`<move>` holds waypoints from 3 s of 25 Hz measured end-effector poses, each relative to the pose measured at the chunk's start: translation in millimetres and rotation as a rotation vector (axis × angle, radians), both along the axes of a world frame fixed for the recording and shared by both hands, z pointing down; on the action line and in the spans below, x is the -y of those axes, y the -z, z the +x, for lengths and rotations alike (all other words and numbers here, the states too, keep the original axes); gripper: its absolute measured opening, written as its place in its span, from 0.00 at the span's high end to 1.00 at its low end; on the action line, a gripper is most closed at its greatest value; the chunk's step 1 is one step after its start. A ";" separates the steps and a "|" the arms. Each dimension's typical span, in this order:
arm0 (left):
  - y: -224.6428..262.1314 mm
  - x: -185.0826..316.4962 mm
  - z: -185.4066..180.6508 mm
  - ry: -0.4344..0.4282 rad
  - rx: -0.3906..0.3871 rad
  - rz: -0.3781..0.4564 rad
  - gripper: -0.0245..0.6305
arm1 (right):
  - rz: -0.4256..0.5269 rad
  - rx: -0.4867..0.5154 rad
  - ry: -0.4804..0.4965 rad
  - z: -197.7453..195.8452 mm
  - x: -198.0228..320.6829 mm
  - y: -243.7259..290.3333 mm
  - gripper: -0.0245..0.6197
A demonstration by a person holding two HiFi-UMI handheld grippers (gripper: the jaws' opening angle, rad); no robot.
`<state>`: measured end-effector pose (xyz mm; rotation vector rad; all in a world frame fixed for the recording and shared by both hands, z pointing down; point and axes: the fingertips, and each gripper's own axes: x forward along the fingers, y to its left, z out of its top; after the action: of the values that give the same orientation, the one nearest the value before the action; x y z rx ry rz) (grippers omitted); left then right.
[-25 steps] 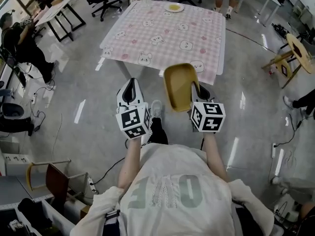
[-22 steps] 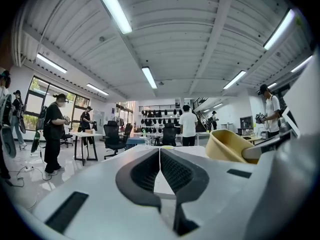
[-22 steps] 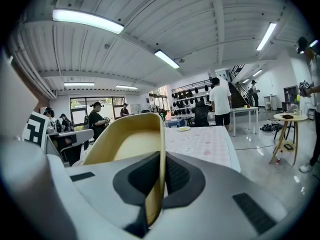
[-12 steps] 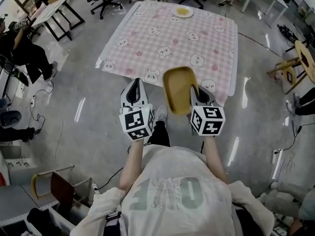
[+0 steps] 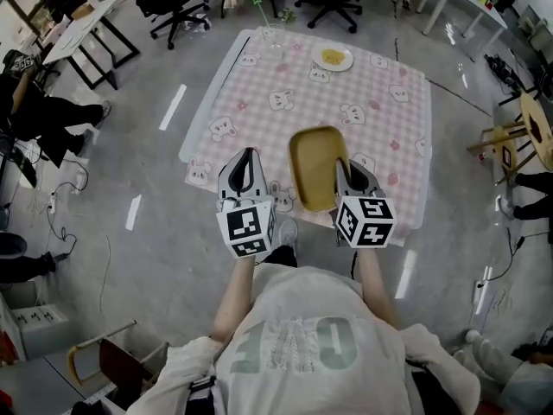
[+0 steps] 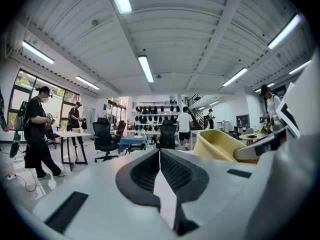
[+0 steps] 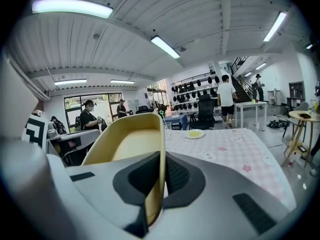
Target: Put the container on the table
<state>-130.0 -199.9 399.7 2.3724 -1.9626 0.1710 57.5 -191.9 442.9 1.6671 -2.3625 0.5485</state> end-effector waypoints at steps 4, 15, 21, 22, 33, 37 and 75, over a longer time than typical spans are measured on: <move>-2.0 51.3 -14.8 -0.019 -0.012 0.000 0.92 | -0.007 0.029 -0.049 -6.6 49.7 0.7 0.91; -15.2 117.1 -34.2 -0.043 -0.041 -0.011 0.92 | -0.005 0.003 -0.097 -22.6 113.1 -7.9 0.91; -16.1 123.5 -42.9 -0.013 -0.049 -0.014 0.92 | 0.009 -0.005 -0.068 -31.8 126.7 -5.6 0.91; -15.3 123.5 -43.9 -0.008 -0.050 -0.011 0.92 | 0.011 -0.005 -0.063 -32.7 127.1 -5.7 0.91; -11.3 118.7 -48.0 0.056 -0.042 -0.004 0.92 | 0.023 0.016 -0.018 -34.2 129.7 -4.3 0.91; -8.8 119.6 -44.4 0.063 -0.036 0.005 0.92 | 0.027 0.004 -0.001 -33.8 130.8 -5.8 0.91; -7.8 104.0 -56.3 0.193 0.020 -0.024 0.92 | -0.383 -0.159 0.021 -29.5 260.5 -159.0 0.91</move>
<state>-186.3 -303.9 407.5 2.1590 -2.1693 0.2069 28.0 -452.4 601.9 1.4530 -2.0073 0.7753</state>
